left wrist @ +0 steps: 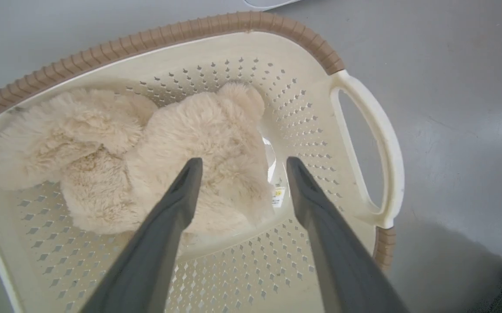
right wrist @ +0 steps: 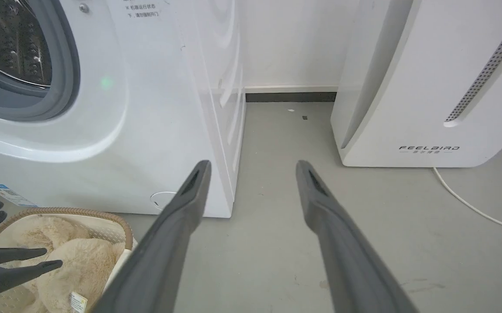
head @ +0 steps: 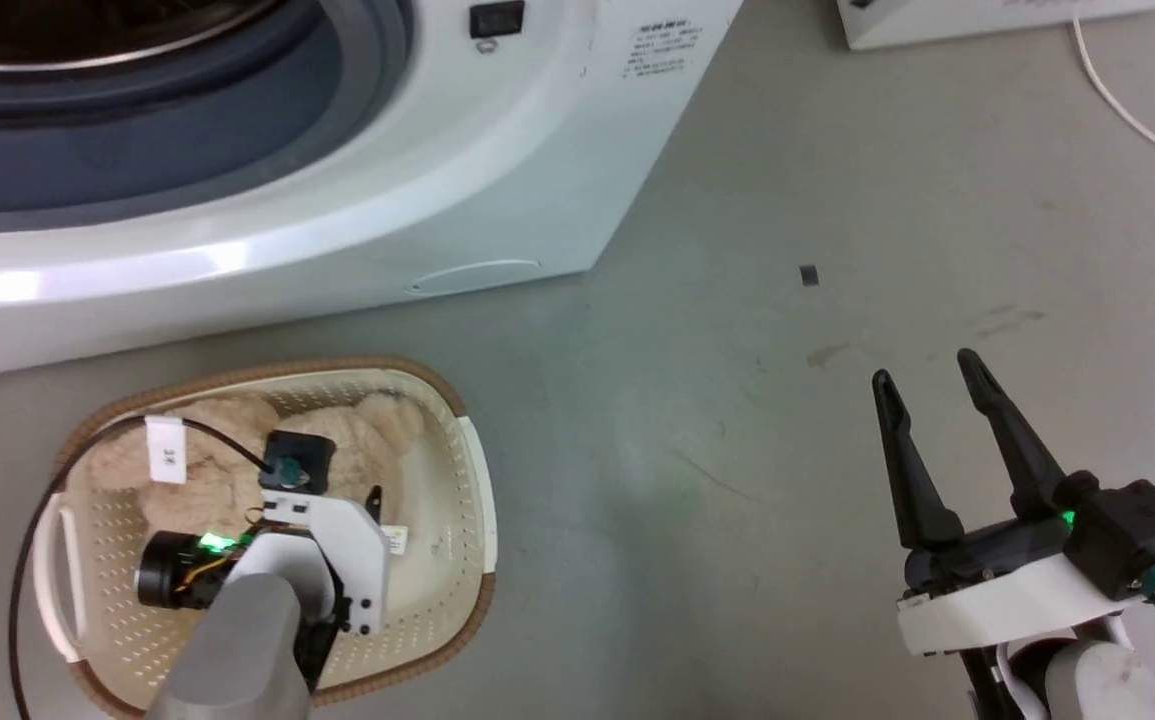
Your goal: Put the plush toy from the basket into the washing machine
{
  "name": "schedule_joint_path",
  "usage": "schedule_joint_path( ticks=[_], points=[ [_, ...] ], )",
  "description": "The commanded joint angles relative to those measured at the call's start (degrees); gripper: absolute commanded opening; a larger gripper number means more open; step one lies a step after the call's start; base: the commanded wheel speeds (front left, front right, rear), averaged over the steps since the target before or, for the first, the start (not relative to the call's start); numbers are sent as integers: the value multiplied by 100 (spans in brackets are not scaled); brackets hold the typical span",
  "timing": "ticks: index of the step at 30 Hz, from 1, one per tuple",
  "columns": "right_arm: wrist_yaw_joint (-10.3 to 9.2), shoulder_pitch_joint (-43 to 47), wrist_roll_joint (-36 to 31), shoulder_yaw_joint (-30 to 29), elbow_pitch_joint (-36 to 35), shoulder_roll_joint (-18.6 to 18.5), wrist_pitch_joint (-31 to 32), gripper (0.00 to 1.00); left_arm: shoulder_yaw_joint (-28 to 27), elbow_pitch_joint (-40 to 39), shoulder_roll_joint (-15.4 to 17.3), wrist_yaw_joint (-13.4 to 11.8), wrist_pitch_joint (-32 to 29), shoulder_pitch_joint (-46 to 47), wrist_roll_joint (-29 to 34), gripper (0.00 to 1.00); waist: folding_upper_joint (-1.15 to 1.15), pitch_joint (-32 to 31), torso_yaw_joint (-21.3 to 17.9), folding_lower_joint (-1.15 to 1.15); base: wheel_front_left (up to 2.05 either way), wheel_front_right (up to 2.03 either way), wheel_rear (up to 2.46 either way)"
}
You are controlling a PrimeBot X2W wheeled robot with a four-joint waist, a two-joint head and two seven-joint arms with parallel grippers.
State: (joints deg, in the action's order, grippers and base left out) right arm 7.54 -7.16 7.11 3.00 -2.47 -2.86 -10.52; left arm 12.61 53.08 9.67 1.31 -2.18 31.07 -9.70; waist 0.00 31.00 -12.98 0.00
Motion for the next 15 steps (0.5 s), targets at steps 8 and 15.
schedule_joint_path(
  ticks=[8,15],
  points=[
    [-4,-209,160,64,-59,-1,-153,100,212,614,205,-37,-81,477,-125,100,0,544,-254,0,0,0,0],
    [-5,-286,224,135,-95,-1,-237,100,402,1030,316,-97,23,804,-166,100,0,908,-380,0,0,0,0]
  ],
)
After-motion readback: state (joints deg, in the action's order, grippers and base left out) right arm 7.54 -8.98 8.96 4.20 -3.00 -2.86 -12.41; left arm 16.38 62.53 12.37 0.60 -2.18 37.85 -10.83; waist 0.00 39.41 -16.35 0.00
